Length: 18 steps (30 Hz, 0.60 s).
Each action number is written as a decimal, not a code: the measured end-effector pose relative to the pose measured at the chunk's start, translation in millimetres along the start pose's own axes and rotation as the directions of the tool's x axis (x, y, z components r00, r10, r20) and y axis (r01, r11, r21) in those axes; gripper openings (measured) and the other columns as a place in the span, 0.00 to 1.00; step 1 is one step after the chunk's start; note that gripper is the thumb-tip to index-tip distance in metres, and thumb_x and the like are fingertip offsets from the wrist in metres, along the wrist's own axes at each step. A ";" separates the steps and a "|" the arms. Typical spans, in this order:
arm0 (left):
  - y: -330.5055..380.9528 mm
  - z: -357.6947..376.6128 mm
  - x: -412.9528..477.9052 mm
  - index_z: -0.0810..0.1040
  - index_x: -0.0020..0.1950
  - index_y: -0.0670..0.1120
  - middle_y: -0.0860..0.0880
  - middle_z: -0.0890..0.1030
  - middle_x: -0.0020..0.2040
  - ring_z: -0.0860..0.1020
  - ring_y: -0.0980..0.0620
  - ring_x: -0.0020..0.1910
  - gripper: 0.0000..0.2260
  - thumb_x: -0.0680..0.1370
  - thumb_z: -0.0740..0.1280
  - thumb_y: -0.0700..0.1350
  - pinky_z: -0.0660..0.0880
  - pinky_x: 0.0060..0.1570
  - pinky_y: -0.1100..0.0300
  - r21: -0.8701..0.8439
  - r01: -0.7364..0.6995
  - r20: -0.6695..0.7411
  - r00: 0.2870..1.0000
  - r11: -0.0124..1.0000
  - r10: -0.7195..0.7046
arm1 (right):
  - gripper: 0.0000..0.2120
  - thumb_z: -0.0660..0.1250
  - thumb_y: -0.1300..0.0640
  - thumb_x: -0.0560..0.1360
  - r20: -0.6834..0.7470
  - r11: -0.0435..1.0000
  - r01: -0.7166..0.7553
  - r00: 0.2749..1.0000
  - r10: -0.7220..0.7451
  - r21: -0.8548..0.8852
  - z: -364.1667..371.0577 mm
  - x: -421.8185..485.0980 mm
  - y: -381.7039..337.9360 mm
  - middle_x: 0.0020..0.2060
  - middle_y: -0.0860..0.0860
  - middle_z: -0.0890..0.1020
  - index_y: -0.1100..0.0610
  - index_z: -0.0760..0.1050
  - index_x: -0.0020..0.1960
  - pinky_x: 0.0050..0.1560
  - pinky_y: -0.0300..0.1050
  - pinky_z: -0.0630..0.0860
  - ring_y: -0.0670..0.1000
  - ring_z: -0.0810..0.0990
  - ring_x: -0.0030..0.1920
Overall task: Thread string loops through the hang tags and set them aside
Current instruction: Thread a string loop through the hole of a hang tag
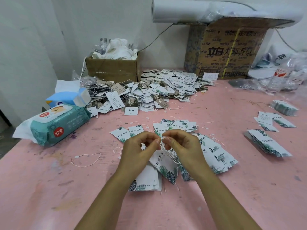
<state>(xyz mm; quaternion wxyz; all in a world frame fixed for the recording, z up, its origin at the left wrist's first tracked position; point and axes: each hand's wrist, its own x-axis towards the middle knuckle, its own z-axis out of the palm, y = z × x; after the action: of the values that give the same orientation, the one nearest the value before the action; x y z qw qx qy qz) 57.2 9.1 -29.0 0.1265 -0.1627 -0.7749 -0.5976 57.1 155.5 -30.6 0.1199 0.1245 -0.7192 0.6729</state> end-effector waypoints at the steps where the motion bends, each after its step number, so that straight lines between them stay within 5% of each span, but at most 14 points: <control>1: -0.1 0.0 0.0 0.81 0.41 0.49 0.55 0.81 0.31 0.76 0.64 0.31 0.06 0.73 0.70 0.38 0.67 0.33 0.75 0.005 -0.002 0.002 1.000 1.000 0.001 | 0.11 0.66 0.68 0.73 0.005 0.998 0.028 1.000 -0.028 -0.058 -0.2 -0.7 1.2 0.29 0.44 0.80 0.52 0.78 0.42 0.38 0.37 0.76 0.43 0.77 0.32; 5: 0.8 0.5 0.1 0.81 0.41 0.48 0.55 0.81 0.30 0.75 0.65 0.31 0.05 0.74 0.70 0.38 0.65 0.33 0.76 0.043 -0.018 0.016 1.000 0.999 0.018 | 0.12 0.66 0.63 0.75 0.054 0.944 0.168 0.986 -0.160 -0.284 0.0 -3.0 3.3 0.33 0.42 0.79 0.46 0.75 0.42 0.39 0.37 0.75 0.41 0.76 0.35; 18: 1.1 -0.2 -0.4 0.81 0.40 0.49 0.55 0.80 0.30 0.75 0.64 0.31 0.07 0.73 0.70 0.37 0.66 0.34 0.75 0.070 -0.014 0.054 0.998 0.997 0.010 | 0.11 0.66 0.61 0.73 0.057 0.961 0.160 0.987 -0.151 -0.226 0.6 -3.3 2.3 0.32 0.37 0.79 0.45 0.75 0.40 0.37 0.30 0.71 0.38 0.76 0.35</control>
<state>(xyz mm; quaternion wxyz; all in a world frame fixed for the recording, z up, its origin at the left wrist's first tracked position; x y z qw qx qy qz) 58.0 9.1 -28.1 0.1147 -0.1789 -0.7975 -0.5646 59.4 155.0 -33.9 0.1717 0.1792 -0.7826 0.5710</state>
